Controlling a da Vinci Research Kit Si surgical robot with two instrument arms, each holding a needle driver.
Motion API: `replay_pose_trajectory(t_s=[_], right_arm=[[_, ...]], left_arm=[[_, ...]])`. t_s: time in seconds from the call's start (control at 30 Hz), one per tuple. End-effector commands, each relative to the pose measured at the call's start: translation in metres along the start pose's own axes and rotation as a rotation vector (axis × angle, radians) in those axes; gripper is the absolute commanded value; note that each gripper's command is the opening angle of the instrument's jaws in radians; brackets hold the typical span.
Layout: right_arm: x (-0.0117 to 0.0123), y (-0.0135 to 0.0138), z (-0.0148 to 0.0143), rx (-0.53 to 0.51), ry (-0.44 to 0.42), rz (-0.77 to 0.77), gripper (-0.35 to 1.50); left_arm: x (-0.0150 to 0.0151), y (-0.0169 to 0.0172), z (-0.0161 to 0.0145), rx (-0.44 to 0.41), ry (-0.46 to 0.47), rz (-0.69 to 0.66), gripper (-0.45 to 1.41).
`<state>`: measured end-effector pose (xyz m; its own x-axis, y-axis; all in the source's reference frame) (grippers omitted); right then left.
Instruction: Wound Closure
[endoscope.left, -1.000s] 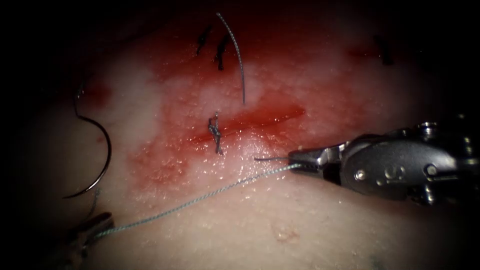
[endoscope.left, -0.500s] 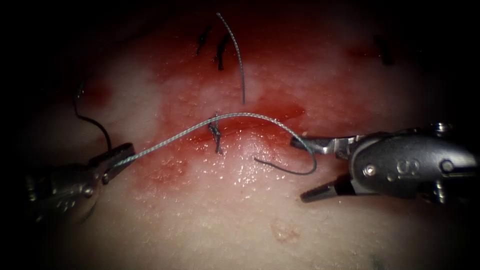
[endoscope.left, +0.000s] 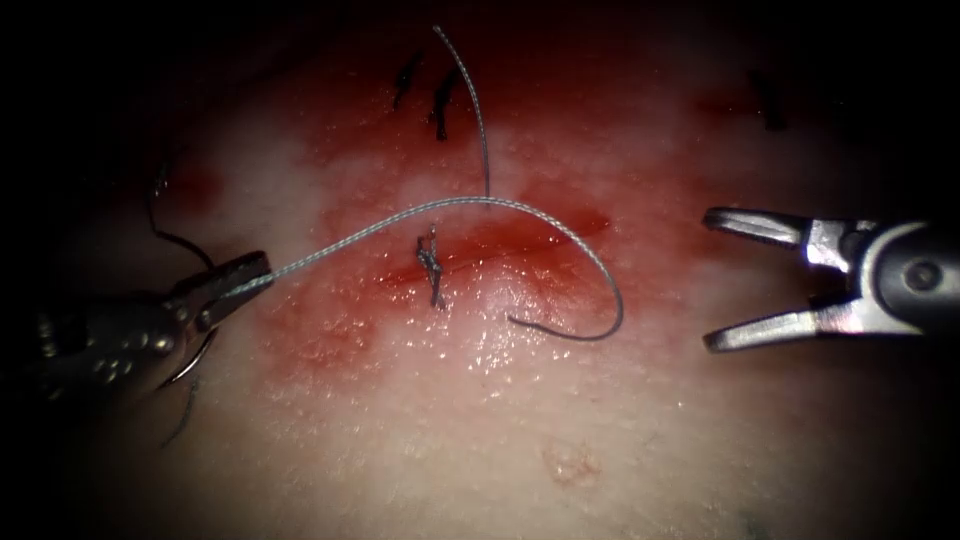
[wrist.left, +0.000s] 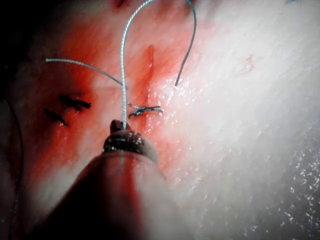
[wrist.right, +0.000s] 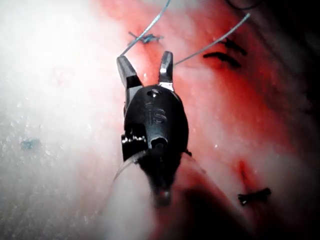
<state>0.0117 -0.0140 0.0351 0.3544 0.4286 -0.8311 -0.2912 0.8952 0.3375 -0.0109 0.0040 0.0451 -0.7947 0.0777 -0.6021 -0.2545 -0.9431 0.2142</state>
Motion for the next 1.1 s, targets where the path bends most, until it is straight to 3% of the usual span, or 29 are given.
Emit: replay_pose_trajectory(t_s=[0.03, 0.1, 0.17, 0.27, 0.53, 0.83, 1.1], right_arm=[[-0.0011, 0.0006, 0.0013, -0.031, -0.004, 0.029, -0.35], [-0.0019, 0.0011, 0.0018, -0.067, -0.032, -0.001, -0.35], [-0.0035, 0.0013, 0.0035, -0.069, -0.13, -0.211, -0.35], [-0.0045, 0.0011, 0.0047, -0.077, -0.165, -0.226, -0.35], [-0.0063, 0.0011, 0.0087, -0.021, -0.126, -0.215, -0.35], [-0.0048, -0.0001, 0.0129, 0.114, 0.077, 0.016, -0.35], [-0.0023, -0.0014, 0.0155, 0.16, 0.236, 0.061, -0.35]], left_arm=[[-0.0001, 0.0001, 0.0011, -0.002, 0.008, -0.001, -0.45], [-0.0002, 0.0, 0.0012, -0.009, 0.019, 0.0, -0.45], [-0.0003, -0.0002, 0.0014, -0.011, 0.024, -0.006, -0.45], [-0.0003, -0.0002, 0.0014, -0.014, 0.03, -0.006, -0.45], [-0.0003, -0.0004, 0.002, -0.022, 0.053, -0.031, -0.45], [0.0, -0.0001, 0.0043, 0.018, 0.013, -0.083, -0.45], [0.0004, 0.0015, 0.0077, 0.094, -0.06, -0.084, -0.45]])
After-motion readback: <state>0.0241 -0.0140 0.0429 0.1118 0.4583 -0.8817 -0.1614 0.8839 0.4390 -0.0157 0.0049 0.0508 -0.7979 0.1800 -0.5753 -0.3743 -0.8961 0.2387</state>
